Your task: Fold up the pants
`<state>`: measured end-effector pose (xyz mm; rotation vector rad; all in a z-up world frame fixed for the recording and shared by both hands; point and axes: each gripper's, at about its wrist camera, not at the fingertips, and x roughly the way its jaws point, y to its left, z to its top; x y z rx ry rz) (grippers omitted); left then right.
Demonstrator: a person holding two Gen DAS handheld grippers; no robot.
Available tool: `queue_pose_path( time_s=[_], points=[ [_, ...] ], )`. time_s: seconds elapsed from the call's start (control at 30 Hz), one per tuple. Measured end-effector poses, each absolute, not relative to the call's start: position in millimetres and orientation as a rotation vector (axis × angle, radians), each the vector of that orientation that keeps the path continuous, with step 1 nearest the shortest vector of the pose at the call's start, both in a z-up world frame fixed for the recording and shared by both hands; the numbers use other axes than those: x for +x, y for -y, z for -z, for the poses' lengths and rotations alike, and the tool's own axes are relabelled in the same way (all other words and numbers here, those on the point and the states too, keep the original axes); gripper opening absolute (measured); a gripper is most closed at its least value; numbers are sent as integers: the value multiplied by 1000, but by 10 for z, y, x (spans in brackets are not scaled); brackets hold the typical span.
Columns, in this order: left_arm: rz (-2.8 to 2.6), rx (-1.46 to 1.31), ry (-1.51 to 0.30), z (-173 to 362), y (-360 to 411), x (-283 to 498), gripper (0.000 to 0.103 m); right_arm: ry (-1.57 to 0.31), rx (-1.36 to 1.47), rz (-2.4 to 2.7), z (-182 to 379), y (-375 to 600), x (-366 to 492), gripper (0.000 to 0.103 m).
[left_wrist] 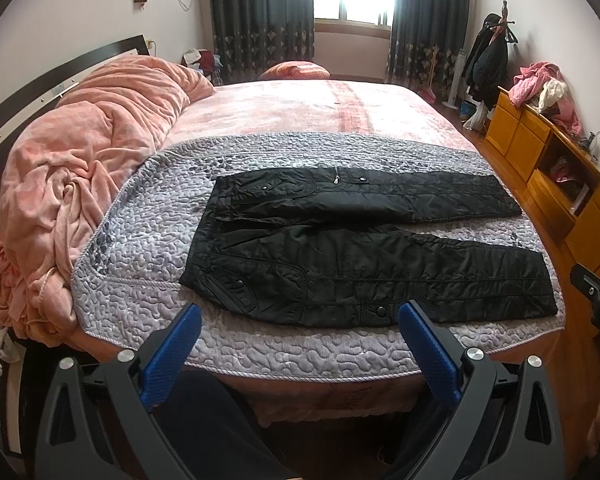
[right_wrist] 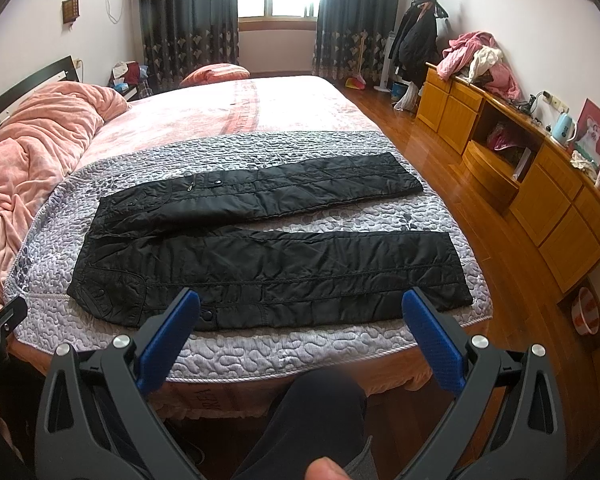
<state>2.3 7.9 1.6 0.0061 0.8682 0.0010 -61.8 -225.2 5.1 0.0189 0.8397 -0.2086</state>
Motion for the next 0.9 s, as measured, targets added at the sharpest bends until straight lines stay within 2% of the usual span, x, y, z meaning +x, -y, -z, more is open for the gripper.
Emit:
queue_pose_path(
  time_s=[0.9],
  points=[
    [1, 32, -886, 109, -47, 117, 99, -837, 3, 215, 2, 2232, -547, 101]
  ],
)
